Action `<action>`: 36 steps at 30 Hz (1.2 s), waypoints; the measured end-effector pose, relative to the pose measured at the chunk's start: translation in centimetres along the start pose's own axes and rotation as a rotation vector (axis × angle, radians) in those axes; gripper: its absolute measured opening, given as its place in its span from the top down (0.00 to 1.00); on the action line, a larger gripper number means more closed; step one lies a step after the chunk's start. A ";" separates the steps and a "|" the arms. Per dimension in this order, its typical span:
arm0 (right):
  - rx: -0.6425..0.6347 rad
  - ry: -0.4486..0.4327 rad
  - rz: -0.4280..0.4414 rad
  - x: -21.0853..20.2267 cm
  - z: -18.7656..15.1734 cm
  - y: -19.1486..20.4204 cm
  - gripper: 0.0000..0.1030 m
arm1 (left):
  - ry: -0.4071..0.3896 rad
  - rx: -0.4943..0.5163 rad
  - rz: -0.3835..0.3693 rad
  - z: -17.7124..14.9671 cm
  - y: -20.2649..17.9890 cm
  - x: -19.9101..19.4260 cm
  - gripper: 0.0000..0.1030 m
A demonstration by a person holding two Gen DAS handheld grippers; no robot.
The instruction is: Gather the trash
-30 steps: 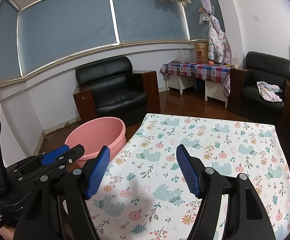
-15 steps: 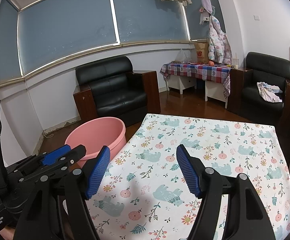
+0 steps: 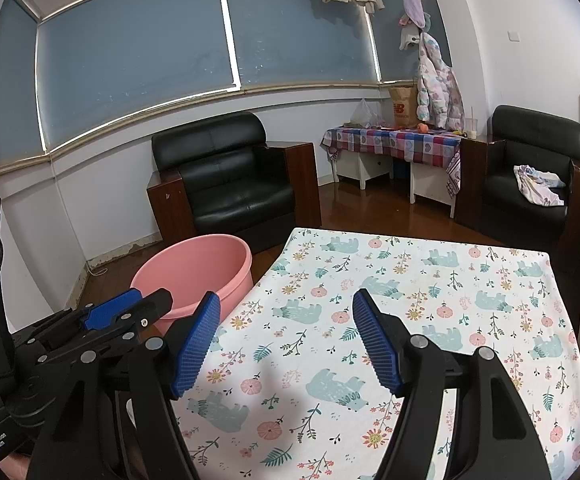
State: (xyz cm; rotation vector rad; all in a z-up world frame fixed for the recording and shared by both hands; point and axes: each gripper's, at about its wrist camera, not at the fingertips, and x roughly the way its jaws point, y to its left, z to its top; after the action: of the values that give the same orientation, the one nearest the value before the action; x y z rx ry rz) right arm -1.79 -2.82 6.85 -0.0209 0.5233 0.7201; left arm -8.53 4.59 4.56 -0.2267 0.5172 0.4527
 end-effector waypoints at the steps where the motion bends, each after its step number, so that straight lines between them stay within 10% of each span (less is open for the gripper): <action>1: 0.000 0.000 0.000 0.0 0.0 0.0 0.34 | 0.001 -0.001 0.001 0.0 0.0 0.0 0.65; 36: 0.000 0.001 0.002 -0.2 -0.1 0.0 0.34 | -0.008 0.011 0.011 0.3 0.3 -0.1 0.65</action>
State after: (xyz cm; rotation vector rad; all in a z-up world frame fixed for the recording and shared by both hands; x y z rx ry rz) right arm -1.90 -2.98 6.86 -0.0203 0.5241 0.7221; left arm -8.63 4.93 4.88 -0.2110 0.5133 0.4613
